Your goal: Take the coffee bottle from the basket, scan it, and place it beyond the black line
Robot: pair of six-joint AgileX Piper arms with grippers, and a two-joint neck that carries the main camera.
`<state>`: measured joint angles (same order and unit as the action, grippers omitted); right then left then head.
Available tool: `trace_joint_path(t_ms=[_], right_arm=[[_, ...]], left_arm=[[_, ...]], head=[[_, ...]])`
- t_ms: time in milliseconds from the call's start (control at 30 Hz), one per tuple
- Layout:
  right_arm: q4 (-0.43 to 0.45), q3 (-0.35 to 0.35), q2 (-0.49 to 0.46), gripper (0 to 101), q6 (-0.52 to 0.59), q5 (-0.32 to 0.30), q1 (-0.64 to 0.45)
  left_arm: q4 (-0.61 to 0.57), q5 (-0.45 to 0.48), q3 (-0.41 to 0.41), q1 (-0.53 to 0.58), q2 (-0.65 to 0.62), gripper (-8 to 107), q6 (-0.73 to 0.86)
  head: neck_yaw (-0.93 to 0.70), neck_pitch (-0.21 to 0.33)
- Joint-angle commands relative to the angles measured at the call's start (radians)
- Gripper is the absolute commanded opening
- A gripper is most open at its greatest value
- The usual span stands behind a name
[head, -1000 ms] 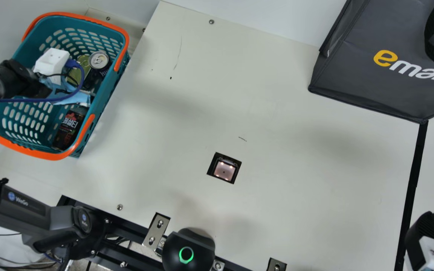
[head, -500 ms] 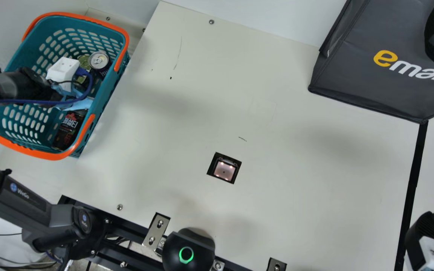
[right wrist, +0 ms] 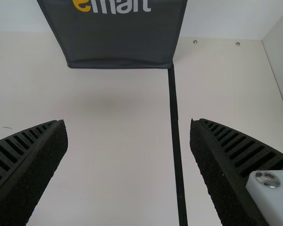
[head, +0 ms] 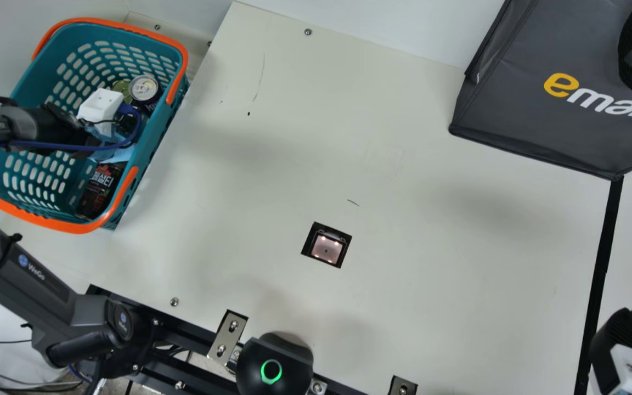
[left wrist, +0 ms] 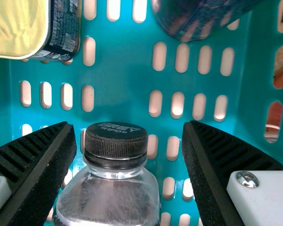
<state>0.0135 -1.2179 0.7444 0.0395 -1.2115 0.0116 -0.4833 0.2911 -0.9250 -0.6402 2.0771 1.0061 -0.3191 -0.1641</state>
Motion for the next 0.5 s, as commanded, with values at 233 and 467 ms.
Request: trace_joint_path(t_ms=[233, 467], right_arm=[[0.000, 0.000, 0.000, 91, 0.000, 0.000, 0.000], [0.000, 0.000, 0.000, 91, 0.000, 0.000, 0.000]], left_arm=[[-0.040, -0.016, -0.015, -0.010, 0.031, 90, 0.051], [-0.078, -0.019, -0.029, -0.015, 0.046, 43, 0.087]], head=[[-0.002, 0.026], [-0.002, 0.026]])
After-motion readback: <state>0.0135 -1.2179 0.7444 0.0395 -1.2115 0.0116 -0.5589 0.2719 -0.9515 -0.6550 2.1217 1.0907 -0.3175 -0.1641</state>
